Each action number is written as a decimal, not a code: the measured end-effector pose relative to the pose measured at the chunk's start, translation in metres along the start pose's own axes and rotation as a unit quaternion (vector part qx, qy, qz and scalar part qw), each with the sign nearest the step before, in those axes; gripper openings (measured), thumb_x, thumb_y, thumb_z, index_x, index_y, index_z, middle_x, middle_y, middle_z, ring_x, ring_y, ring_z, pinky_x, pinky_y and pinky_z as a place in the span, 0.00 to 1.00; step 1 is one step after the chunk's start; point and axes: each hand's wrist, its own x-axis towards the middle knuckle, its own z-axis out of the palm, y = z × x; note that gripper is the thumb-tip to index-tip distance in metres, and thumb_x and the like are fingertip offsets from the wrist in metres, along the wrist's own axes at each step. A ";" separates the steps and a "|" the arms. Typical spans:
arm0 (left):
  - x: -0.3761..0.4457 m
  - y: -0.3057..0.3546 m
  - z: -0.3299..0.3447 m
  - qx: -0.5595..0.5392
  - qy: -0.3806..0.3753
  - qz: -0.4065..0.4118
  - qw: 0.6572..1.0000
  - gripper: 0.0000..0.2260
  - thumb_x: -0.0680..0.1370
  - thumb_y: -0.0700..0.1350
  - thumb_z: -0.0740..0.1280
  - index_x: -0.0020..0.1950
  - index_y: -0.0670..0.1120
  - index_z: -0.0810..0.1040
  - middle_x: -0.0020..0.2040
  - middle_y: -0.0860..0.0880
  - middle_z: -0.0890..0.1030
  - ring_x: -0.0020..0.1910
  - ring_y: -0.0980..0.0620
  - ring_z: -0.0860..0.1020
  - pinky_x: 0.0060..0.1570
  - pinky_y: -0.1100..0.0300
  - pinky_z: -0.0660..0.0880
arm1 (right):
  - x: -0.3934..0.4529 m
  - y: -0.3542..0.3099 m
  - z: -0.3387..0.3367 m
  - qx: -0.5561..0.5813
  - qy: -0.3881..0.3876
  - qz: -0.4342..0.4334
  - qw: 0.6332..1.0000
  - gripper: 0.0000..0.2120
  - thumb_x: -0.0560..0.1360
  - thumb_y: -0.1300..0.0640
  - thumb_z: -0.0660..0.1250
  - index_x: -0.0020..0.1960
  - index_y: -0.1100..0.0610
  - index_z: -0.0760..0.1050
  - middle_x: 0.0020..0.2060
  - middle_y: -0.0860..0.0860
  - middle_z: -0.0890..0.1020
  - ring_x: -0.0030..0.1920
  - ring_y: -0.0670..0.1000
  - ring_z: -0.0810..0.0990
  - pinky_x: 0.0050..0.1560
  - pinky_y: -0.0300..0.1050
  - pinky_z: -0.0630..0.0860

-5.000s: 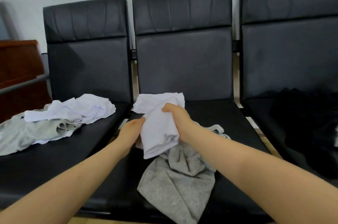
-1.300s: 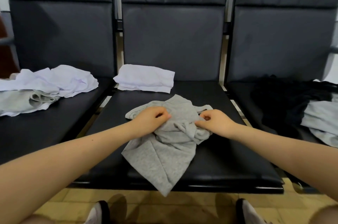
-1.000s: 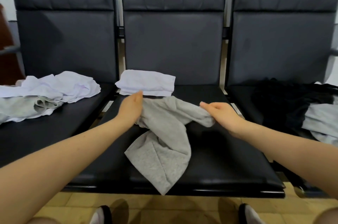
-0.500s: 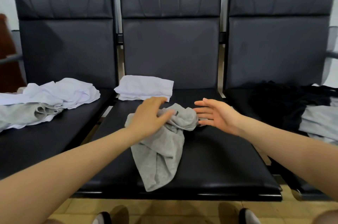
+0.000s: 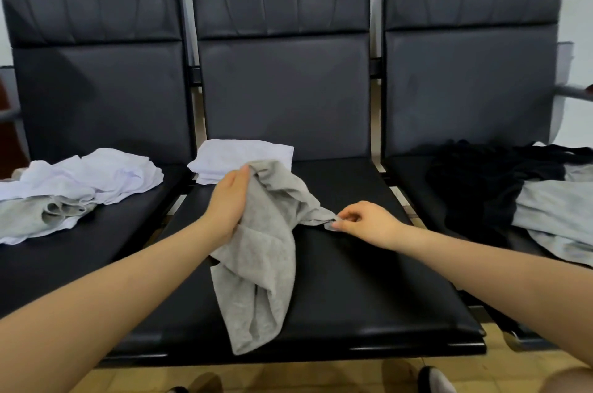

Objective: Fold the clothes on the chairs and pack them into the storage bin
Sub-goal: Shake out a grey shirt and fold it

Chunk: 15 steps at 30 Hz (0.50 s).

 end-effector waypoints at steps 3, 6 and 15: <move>0.006 -0.011 -0.020 -0.012 0.049 -0.050 0.997 0.15 0.81 0.55 0.55 0.58 0.49 0.76 0.53 0.51 0.78 0.52 0.52 0.77 0.53 0.57 0.73 | 0.001 -0.003 0.001 -0.036 0.004 -0.013 0.999 0.08 0.74 0.46 0.69 0.48 0.50 0.80 0.43 0.46 0.77 0.47 0.46 0.77 0.51 0.43 0.74; 0.013 -0.023 -0.040 0.029 0.097 -0.086 0.991 0.17 0.81 0.55 0.56 0.52 0.43 0.76 0.50 0.46 0.77 0.50 0.48 0.75 0.49 0.55 0.72 | 0.003 -0.004 0.001 0.035 0.001 -0.003 0.999 0.05 0.76 0.51 0.67 0.42 0.50 0.78 0.40 0.47 0.79 0.43 0.46 0.76 0.45 0.41 0.72; 0.018 -0.031 -0.074 0.223 0.168 -0.031 0.960 0.15 0.82 0.47 0.54 0.37 0.42 0.67 0.39 0.45 0.72 0.42 0.46 0.69 0.43 0.55 0.64 | 0.010 -0.031 -0.030 0.625 0.070 0.094 0.772 0.03 0.80 0.58 0.61 0.50 0.56 0.73 0.35 0.51 0.76 0.37 0.47 0.75 0.42 0.44 0.77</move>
